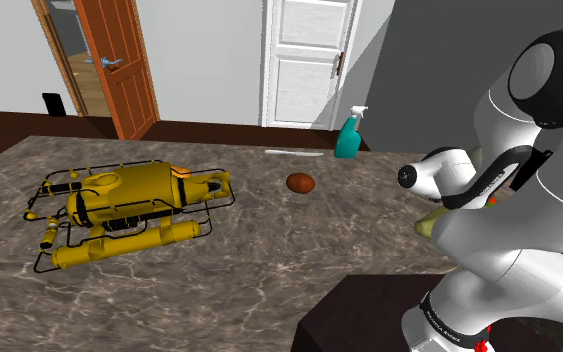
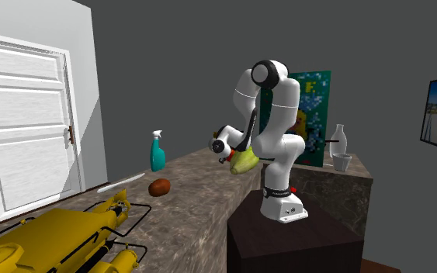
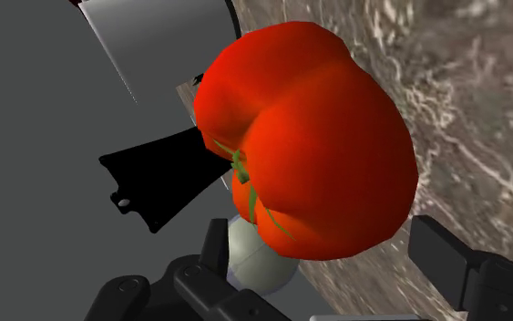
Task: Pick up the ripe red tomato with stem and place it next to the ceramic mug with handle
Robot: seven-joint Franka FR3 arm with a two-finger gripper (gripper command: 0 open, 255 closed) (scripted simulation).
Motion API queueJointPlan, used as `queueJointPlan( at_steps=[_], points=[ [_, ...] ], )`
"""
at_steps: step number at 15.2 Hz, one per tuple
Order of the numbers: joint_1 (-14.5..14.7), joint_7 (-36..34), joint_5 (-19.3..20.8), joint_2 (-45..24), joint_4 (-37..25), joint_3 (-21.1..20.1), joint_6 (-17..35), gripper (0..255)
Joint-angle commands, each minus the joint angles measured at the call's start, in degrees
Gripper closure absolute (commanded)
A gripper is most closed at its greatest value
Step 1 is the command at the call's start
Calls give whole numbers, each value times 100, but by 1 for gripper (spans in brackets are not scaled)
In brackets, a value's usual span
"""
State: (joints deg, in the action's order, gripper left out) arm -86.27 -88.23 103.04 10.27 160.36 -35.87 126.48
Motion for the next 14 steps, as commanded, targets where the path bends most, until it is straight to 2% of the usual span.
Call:
queueJointPlan(
  at_steps=[1, 2, 6, 14],
  points=[
    [0, 0, 0, 0, 0, 0, 0, 0],
    [0, 0, 0, 0, 0, 0, 0, 0],
    [577, 480, -1220, 909, 411, -278, 207, 0],
    [588, 480, -1218, 906, 411, -268, 203, 0]
  ],
)
